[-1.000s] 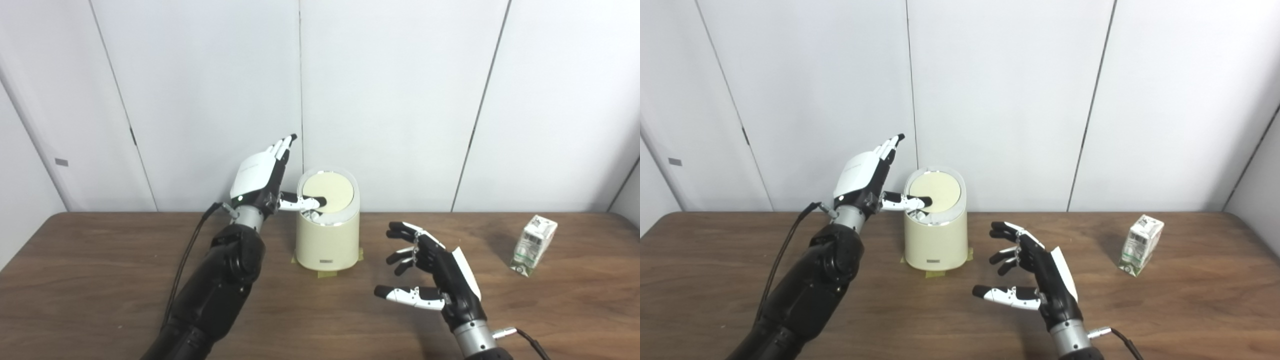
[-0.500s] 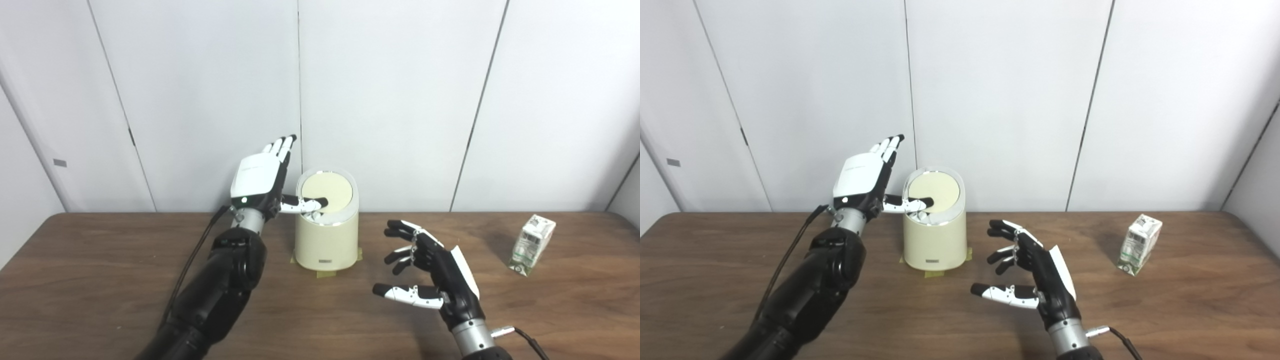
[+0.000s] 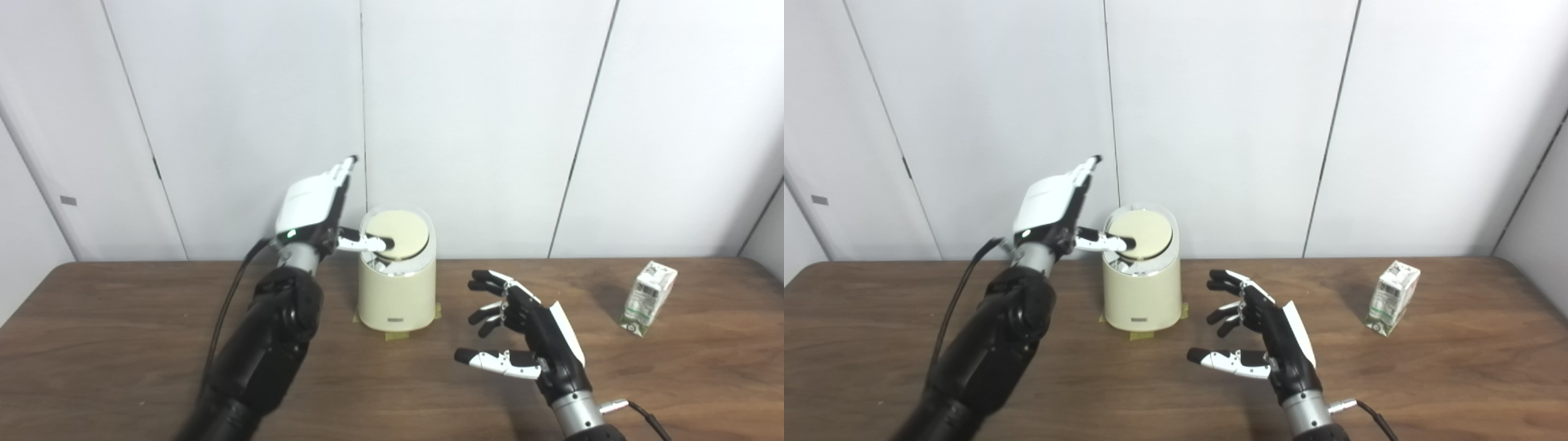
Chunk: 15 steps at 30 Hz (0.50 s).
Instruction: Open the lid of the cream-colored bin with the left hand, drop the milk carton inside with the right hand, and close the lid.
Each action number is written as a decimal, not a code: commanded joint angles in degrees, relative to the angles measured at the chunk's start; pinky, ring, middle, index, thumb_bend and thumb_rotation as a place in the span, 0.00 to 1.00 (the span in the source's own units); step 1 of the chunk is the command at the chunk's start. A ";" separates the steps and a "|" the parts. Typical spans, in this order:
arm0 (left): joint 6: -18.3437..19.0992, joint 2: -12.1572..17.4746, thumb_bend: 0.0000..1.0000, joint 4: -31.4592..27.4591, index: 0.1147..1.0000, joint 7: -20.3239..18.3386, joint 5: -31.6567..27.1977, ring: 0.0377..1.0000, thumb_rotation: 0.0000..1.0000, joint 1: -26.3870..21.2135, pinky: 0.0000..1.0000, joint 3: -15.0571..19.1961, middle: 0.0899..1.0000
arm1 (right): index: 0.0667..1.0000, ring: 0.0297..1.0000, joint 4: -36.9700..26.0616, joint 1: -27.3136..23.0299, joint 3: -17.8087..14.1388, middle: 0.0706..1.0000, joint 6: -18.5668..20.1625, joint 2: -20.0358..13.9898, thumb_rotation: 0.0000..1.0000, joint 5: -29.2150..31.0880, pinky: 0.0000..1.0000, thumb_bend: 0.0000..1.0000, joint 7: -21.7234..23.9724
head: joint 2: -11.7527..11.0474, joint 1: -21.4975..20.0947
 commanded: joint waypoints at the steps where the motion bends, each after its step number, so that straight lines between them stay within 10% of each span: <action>1: -2.33 -1.05 1.00 -3.82 1.00 1.73 -5.83 0.93 0.47 -2.61 0.75 4.07 0.99 | 0.77 0.53 -1.54 -1.58 -0.14 0.74 -1.07 -0.15 0.11 0.68 0.41 0.59 0.50 | 0.01 -0.03; 10: -2.44 -0.73 0.94 -20.68 1.00 -4.65 -22.07 0.98 0.44 8.31 0.90 12.72 0.97 | 0.78 0.53 -0.73 -1.91 -0.40 0.74 -1.91 -0.76 0.09 0.82 0.41 0.58 0.78 | -0.26 0.49; 15: -4.63 0.77 0.89 -27.21 0.98 -6.36 -26.85 0.92 0.39 17.85 0.82 15.08 0.93 | 0.78 0.53 -0.48 -1.86 -0.57 0.74 -2.18 -1.21 0.09 1.27 0.40 0.58 1.19 | -0.21 1.07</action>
